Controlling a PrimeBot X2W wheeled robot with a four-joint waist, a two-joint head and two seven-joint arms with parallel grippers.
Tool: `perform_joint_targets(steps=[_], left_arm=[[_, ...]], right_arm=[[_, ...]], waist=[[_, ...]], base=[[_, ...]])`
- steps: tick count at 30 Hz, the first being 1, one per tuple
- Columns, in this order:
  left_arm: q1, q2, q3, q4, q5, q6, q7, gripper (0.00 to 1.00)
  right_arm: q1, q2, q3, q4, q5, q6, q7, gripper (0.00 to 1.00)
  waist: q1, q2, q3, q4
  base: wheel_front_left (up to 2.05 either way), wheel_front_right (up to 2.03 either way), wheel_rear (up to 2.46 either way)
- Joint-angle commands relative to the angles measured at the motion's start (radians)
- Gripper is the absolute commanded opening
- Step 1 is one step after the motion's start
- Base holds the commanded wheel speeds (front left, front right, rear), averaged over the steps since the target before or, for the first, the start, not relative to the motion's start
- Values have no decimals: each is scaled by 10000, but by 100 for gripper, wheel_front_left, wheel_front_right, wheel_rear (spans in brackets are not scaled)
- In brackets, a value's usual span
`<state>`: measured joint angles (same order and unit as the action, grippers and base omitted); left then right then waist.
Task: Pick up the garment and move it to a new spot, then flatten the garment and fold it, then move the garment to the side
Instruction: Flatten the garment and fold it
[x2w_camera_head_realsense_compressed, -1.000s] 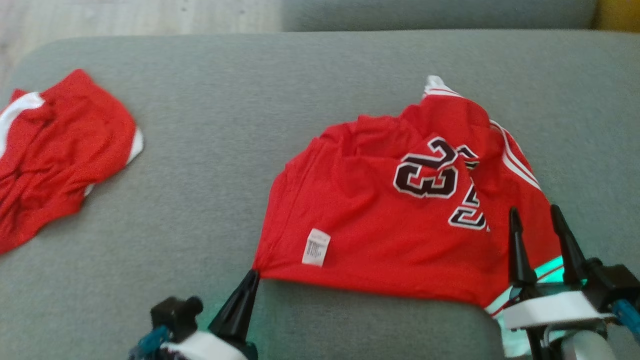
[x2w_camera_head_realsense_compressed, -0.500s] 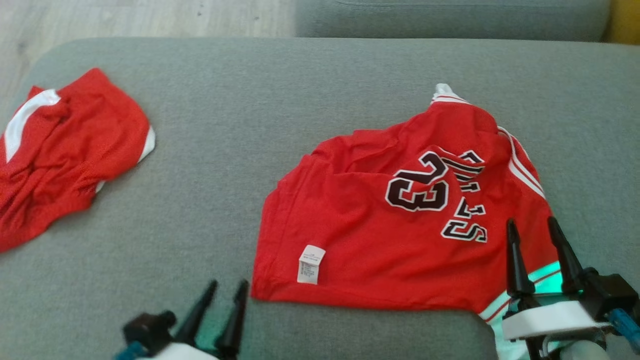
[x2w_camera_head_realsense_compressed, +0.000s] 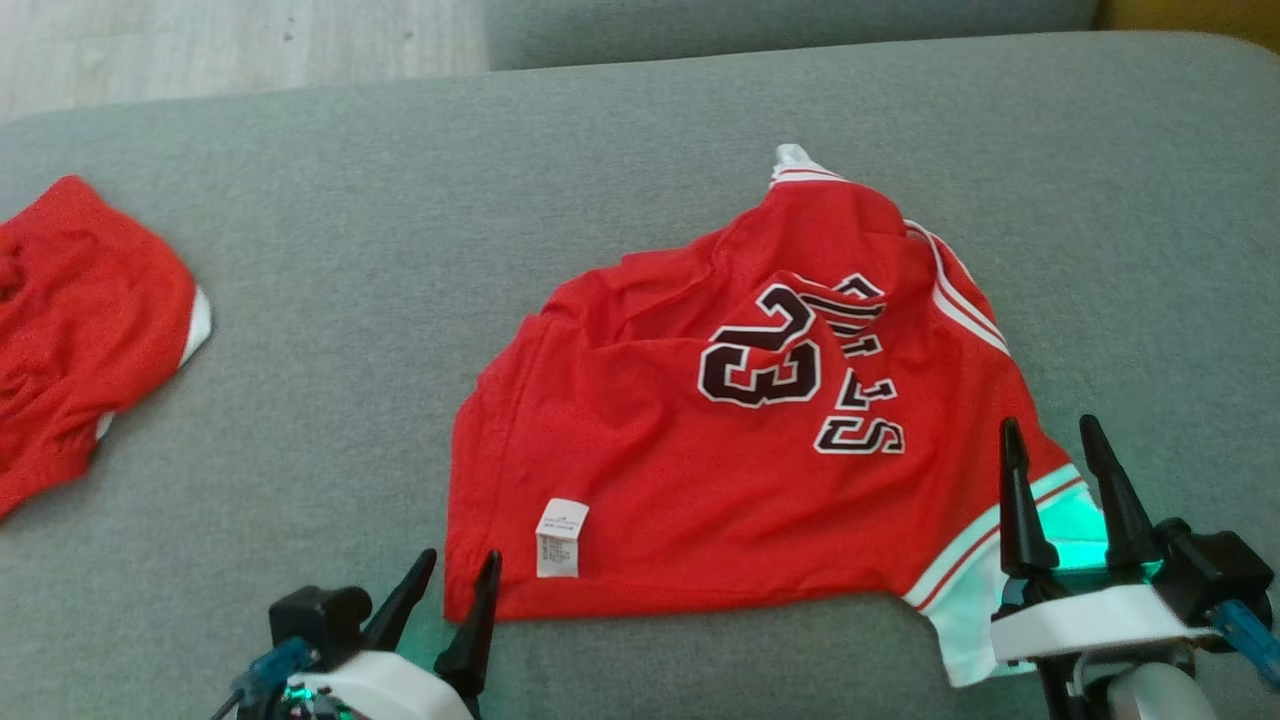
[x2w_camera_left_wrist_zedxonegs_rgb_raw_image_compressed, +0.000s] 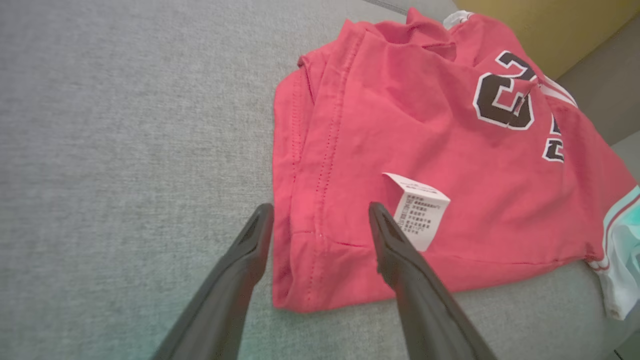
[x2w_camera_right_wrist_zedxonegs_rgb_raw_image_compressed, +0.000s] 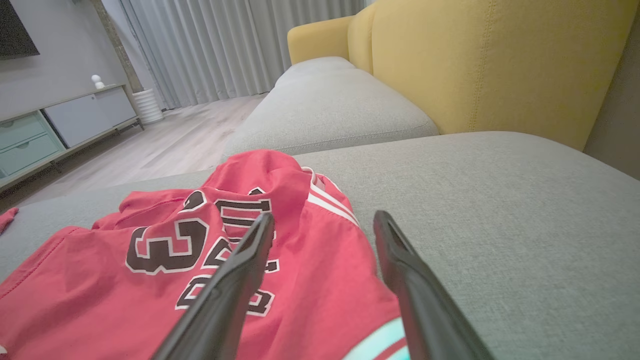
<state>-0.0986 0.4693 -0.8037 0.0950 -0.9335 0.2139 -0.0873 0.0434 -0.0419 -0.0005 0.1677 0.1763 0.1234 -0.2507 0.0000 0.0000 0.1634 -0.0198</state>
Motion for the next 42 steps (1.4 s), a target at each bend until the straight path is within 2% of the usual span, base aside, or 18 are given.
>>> perform_joint_targets(steps=[1, 10, 28, 34, 38, 42], left_arm=[[-290, 314, 325, -163, -16, 135, 32, 100], [-114, 488, 244, -309, -74, 433, 385, 100], [-354, 337, -45, -142, -58, 158, 585, 100], [-425, 300, -71, -116, -22, 119, 530, 78], [-472, 305, -46, -129, 9, 119, 457, 75], [-510, 309, -1, -124, 10, 138, 398, 83]], right_arm=[[-292, -83, 240, -331, 49, 73, -111, 100], [-315, -83, 147, -373, 87, 73, -111, 100], [-492, -83, 194, -301, 44, 73, -111, 100], [-471, -83, 194, -275, 33, 73, -111, 100], [-452, -83, 198, -260, 33, 73, -111, 100], [-433, -83, 213, -241, 26, 73, -111, 100]], waist=[[0, 0, 36, -94], [0, 0, 88, -121], [0, 0, 215, -178], [0, 0, 153, -242], [0, 0, 124, -249], [0, 0, 76, -261]], base=[[0, 0, 0], [0, 0, 0], [0, 0, 0], [0, 0, 0], [0, 0, 0], [0, 0, 0]])
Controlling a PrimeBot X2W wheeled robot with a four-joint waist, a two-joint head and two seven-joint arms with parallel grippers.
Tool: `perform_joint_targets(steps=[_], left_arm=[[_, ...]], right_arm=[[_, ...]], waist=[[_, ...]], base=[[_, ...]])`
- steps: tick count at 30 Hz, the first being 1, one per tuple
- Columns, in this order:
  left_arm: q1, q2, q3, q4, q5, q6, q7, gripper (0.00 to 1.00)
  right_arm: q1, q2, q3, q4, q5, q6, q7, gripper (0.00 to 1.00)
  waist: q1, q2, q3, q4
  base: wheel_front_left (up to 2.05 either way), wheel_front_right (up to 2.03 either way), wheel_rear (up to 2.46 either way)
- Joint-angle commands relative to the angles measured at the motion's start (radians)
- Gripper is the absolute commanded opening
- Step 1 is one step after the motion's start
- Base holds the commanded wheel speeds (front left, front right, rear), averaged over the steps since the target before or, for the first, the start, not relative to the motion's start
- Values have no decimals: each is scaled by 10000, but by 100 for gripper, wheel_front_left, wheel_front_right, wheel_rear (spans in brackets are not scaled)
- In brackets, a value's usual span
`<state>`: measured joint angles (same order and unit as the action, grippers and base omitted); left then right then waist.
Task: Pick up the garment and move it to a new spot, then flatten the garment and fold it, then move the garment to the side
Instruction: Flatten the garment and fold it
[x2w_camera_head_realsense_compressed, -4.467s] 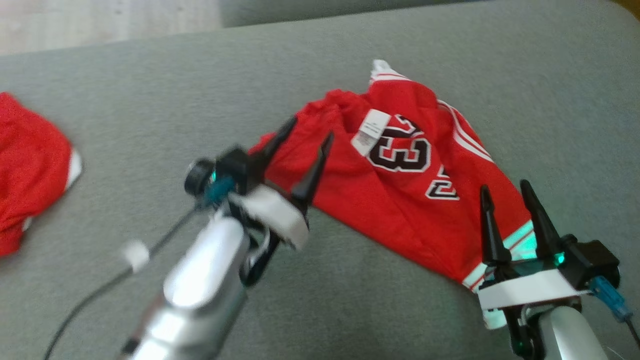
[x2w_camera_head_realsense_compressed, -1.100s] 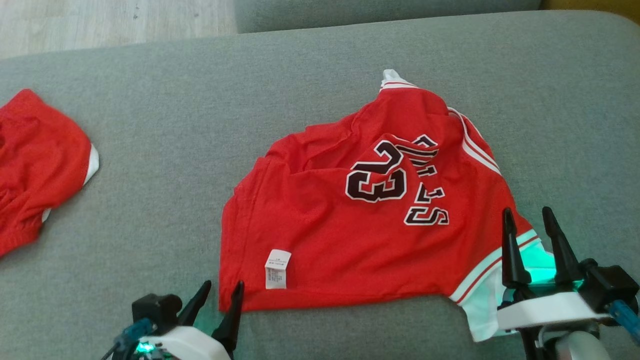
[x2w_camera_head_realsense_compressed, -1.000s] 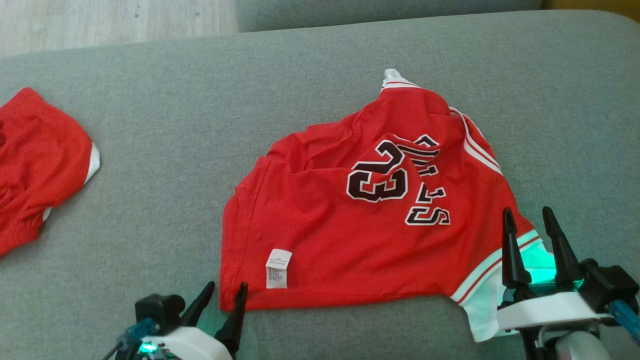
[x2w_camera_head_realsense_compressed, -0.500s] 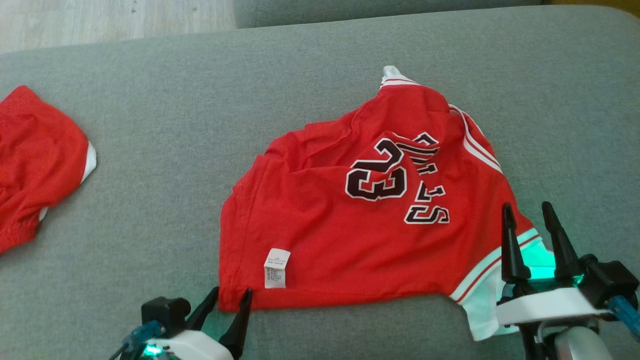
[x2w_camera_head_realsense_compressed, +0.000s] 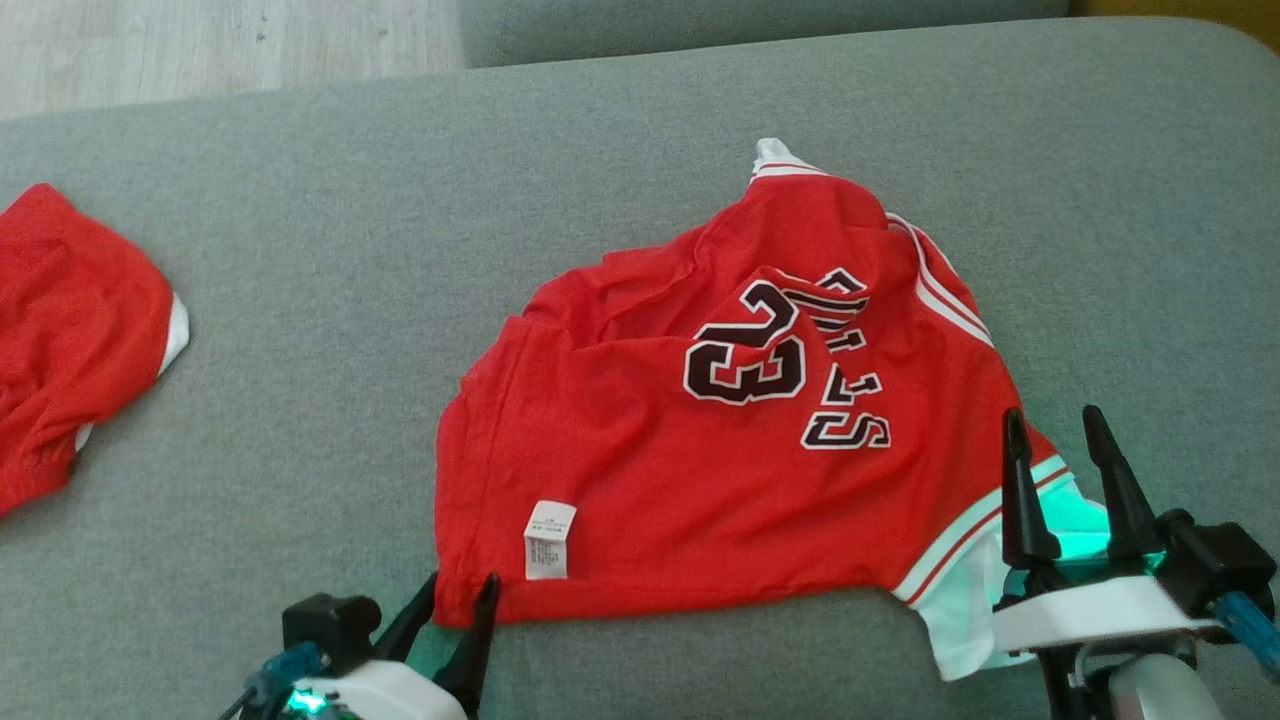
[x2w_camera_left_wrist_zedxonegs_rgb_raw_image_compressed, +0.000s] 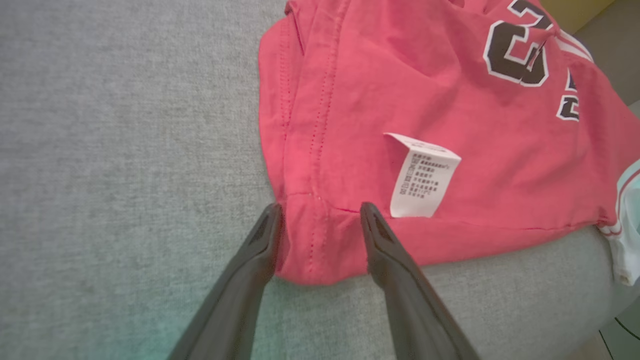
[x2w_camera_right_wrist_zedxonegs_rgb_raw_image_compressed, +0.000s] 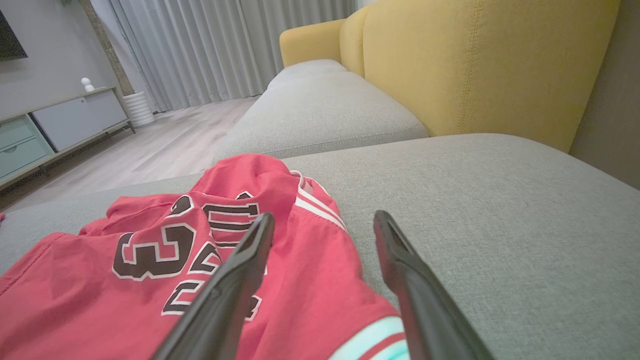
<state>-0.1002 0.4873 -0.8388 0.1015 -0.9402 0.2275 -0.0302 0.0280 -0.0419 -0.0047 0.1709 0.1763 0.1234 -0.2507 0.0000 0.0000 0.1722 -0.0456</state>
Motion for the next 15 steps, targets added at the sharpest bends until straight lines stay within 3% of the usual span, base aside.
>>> perform_joint_targets(steps=[1, 7, 12, 14, 15], left_arm=[[-500, 128, 361, -185, 72, 8, -184, 85], [-536, 140, 358, -151, 77, 6, -190, 79], [-563, 117, 291, -183, 84, -34, -154, 33], [-592, 111, 291, -228, 86, -78, -187, 0], [-601, 113, 307, -280, 78, -103, -219, 0]], right_arm=[[-273, -83, 257, -270, 25, 73, -111, 100], [-235, -83, 287, -258, 27, 73, -111, 100], [-211, -83, 287, -270, 40, 73, -111, 100], [-200, -83, 267, -268, 46, 73, -111, 100], [-189, -83, 256, -263, 46, 73, -111, 100]], waist=[[0, 0, -27, -8], [0, 0, -106, -49], [0, 0, -130, -73], [0, 0, -126, -52], [0, 0, -130, -35]], base=[[0, 0, 0], [0, 0, 0], [0, 0, 0], [0, 0, 0], [0, 0, 0]])
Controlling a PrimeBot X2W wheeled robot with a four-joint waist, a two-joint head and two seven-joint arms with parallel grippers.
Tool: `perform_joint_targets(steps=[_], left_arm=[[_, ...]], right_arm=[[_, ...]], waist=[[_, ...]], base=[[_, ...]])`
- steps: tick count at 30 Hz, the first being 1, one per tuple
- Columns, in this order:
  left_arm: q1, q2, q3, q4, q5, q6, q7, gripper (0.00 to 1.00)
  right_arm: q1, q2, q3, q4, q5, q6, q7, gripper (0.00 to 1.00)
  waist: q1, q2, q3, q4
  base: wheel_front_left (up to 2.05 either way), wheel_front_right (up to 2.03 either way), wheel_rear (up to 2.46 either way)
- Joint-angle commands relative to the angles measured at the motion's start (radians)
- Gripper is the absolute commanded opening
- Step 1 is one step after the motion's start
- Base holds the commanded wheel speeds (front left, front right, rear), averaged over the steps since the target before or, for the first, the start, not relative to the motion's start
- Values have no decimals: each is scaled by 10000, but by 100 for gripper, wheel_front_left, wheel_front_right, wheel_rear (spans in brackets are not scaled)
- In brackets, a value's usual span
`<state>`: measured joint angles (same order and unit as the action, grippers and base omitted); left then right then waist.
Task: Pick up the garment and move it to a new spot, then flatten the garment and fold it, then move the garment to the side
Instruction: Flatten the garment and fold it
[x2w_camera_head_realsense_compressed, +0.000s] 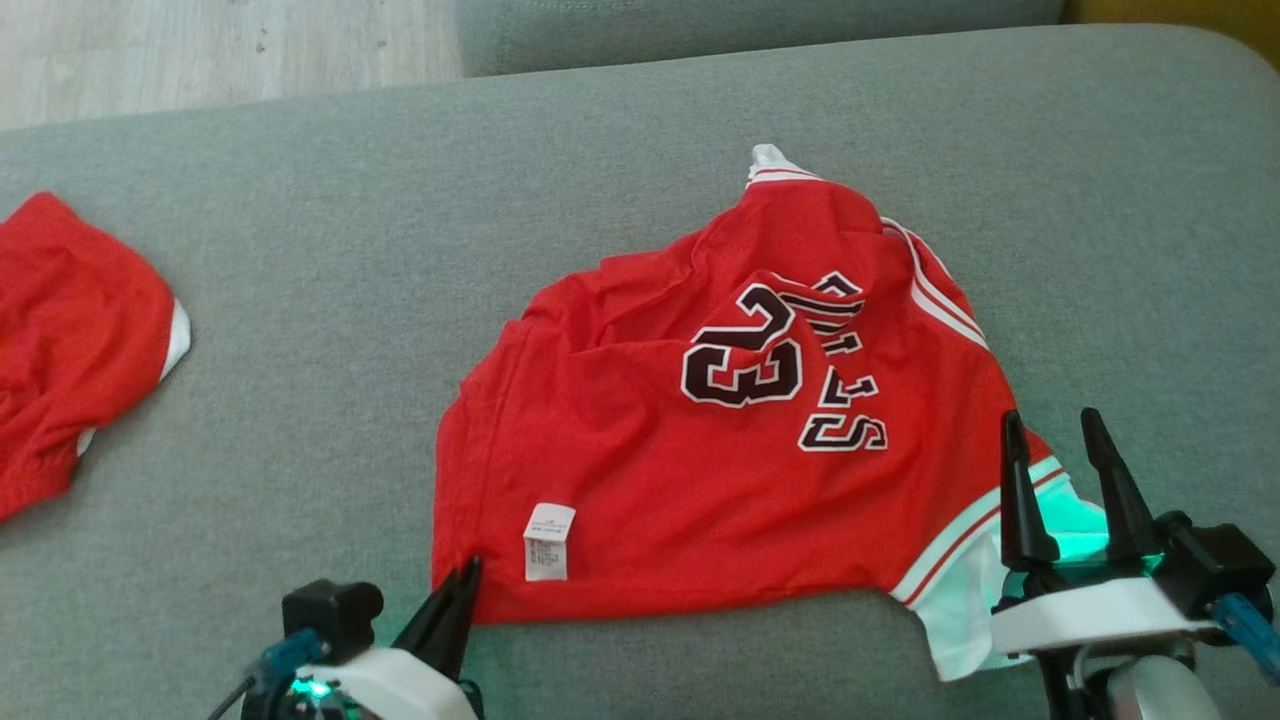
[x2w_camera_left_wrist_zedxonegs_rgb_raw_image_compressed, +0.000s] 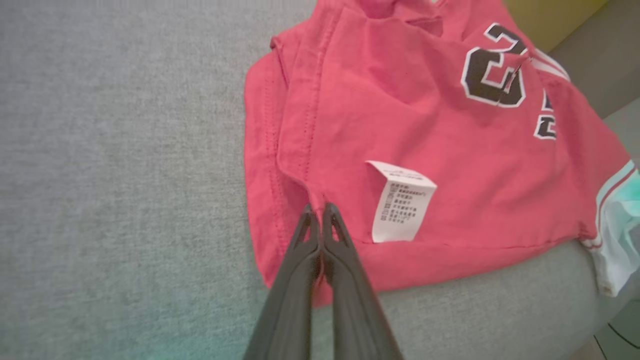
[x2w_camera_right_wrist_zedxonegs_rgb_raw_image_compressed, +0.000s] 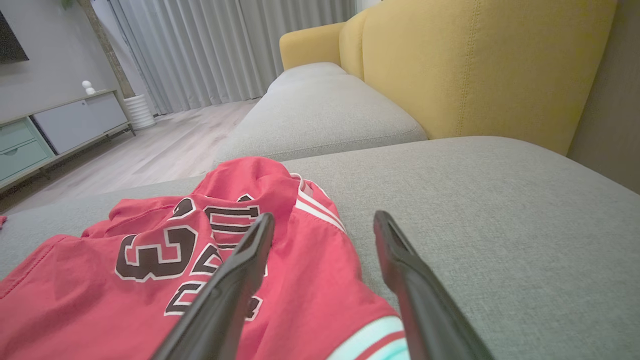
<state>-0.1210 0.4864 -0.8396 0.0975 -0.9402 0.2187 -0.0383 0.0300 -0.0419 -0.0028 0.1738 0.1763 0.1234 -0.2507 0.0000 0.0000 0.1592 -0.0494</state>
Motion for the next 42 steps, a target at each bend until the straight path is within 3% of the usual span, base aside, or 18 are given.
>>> perform_joint_targets(steps=[1, 12, 17, 24, 31, 33, 34, 35, 36, 39, 42], left_arm=[[-390, 134, 343, -319, 62, -50, -189, 0], [556, 654, 1013, -1738, -660, -717, -1215, 0], [997, 670, 1080, -1835, -815, -1371, -1735, 0], [1489, 32, 815, -255, -1059, -2649, -2063, 0], [1404, -565, 403, 1505, -1023, -3140, -2110, 0], [1370, -604, 310, 1905, -983, -3175, -2078, 23], [1370, -604, 310, 1905, -983, -3175, -2078, 23], [1357, -623, 288, 2074, -994, -3174, -2041, 45], [1332, -618, 282, 2220, -987, -3127, -1998, 99], [1234, -439, 323, 2391, -960, -2834, -1756, 100], [1091, 59, 588, 2115, -872, -2155, -1516, 100]], right_arm=[[-195, -83, 229, -288, 46, 73, -111, 100], [-65, -83, 82, -308, -45, 73, -111, 100], [-57, -83, 83, -295, -98, 73, -111, 100], [14, -83, 28, -293, -181, 73, -111, 100], [16, -83, 67, -229, -278, 73, -111, 100], [29, -83, 77, -219, -295, 73, -111, 100], [29, -83, 77, -219, -295, 73, -111, 100], [34, -83, 79, -220, -297, 73, -111, 100], [37, -83, 76, -226, -298, 73, -111, 100], [37, -83, 85, -255, -278, 73, -111, 100], [35, -83, 129, -296, -239, 73, -111, 100]], waist=[[0, 0, -4, 22], [0, 0, -20, 418], [0, 0, -44, 575], [0, 0, -97, 738], [0, 0, -207, 672], [0, 0, -253, 605], [0, 0, -253, 605], [0, 0, -263, 573], [0, 0, -269, 538], [0, 0, -299, 386], [0, 0, -338, 186]], base=[[0, 0, 0], [0, 0, 0], [0, 0, 0], [0, 0, 0], [0, 0, 0], [0, 0, 0], [0, 0, 0], [0, 0, 0], [0, 0, 0], [0, 0, 0], [0, 0, 0]])
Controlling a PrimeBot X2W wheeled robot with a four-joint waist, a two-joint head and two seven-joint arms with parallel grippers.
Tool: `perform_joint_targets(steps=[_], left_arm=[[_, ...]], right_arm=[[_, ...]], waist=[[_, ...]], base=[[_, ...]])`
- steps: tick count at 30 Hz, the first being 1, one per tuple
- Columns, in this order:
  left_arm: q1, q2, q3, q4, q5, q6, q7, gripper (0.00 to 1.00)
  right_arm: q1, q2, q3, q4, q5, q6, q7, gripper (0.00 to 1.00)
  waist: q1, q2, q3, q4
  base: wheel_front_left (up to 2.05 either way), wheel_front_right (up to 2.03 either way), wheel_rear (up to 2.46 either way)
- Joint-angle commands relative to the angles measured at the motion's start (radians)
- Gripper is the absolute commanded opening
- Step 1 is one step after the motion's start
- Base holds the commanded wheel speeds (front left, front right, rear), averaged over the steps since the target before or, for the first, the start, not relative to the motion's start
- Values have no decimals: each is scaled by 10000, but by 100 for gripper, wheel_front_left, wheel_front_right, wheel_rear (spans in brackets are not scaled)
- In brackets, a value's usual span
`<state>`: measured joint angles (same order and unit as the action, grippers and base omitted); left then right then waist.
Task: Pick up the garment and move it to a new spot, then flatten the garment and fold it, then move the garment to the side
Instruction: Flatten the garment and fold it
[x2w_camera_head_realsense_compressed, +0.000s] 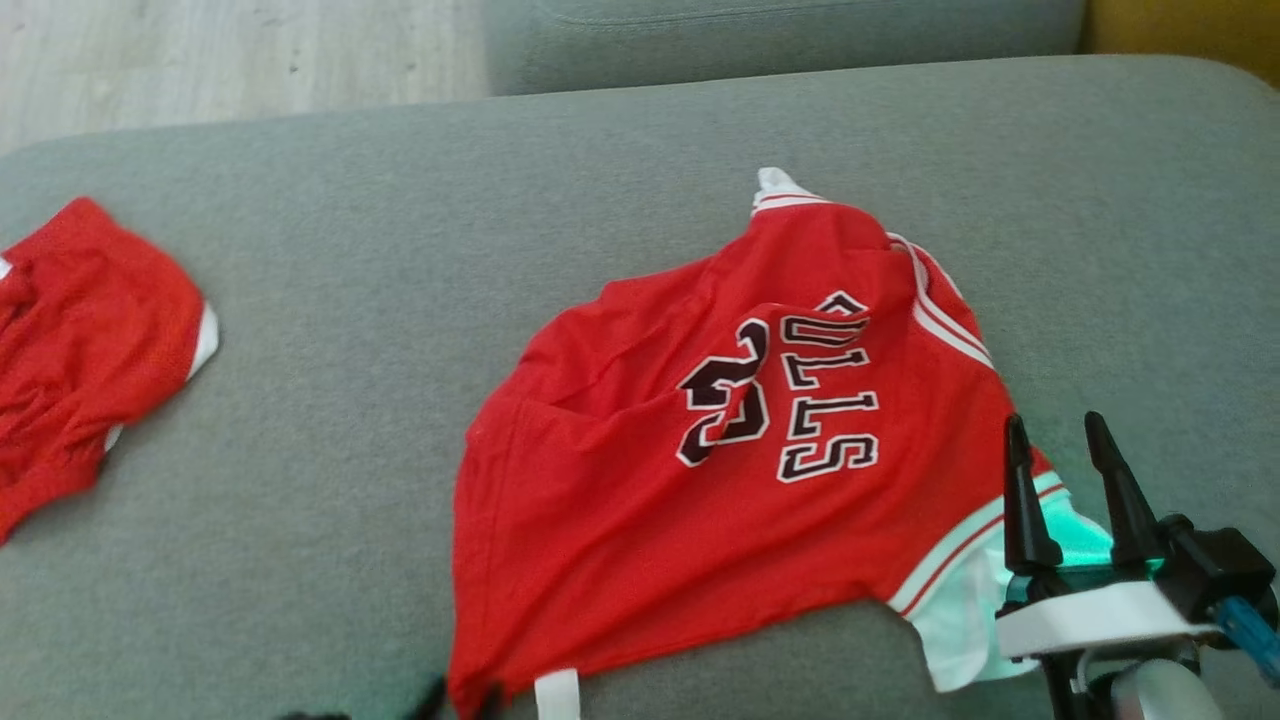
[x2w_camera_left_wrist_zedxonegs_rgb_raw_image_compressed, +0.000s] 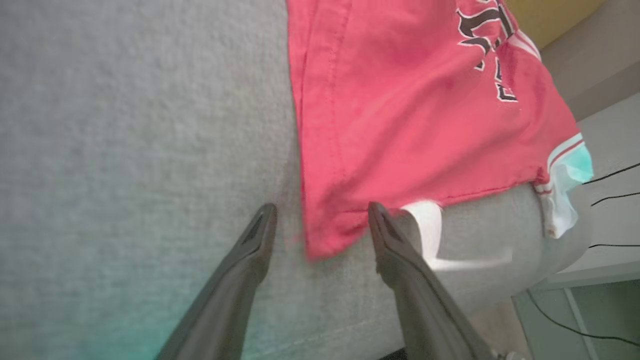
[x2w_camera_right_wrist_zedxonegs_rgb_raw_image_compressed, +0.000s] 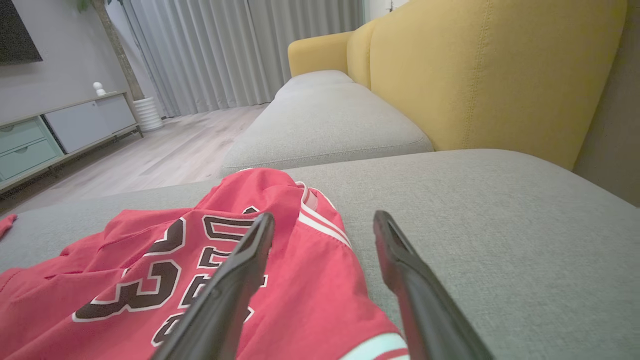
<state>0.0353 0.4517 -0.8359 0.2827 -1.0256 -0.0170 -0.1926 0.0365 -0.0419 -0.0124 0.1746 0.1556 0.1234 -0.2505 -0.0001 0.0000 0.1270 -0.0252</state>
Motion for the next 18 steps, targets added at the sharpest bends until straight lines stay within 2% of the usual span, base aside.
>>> perform_joint_targets(steps=[1, 6, 9, 11, 14, 18], left_arm=[[-537, 612, 671, 58, 93, 473, 12, 100], [-1259, 1438, 1163, -1566, 755, 1340, -14, 100], [-1972, 1462, 1126, -2308, 1174, 1630, 290, 100], [-2494, 1333, 959, -2474, 1469, 1669, 541, 100], [-3361, 864, 700, -2279, 1687, 1475, 884, 100], [-4804, 29, 479, -1120, 1993, 1293, 1242, 100]], right_arm=[[-35, -83, 236, -329, -11, 73, -113, 100], [-66, -83, 394, -428, 99, 73, -113, 100], [-109, -83, 512, -478, 161, 73, -113, 100], [-155, -83, 627, -510, 189, 73, -113, 100], [-233, -83, 690, -628, 249, 73, -113, 100], [-300, -83, 741, -715, 238, 73, -113, 100]], waist=[[1, 0, -21, -128], [1, 0, -43, -514], [1, 0, -11, -767], [1, 0, 30, -957], [1, 0, 199, -1158], [1, 0, 482, -1281]], base=[[0, 0, 0], [0, 0, 0], [0, 0, 0], [0, 0, 0], [0, 0, 0], [0, 0, 0]])
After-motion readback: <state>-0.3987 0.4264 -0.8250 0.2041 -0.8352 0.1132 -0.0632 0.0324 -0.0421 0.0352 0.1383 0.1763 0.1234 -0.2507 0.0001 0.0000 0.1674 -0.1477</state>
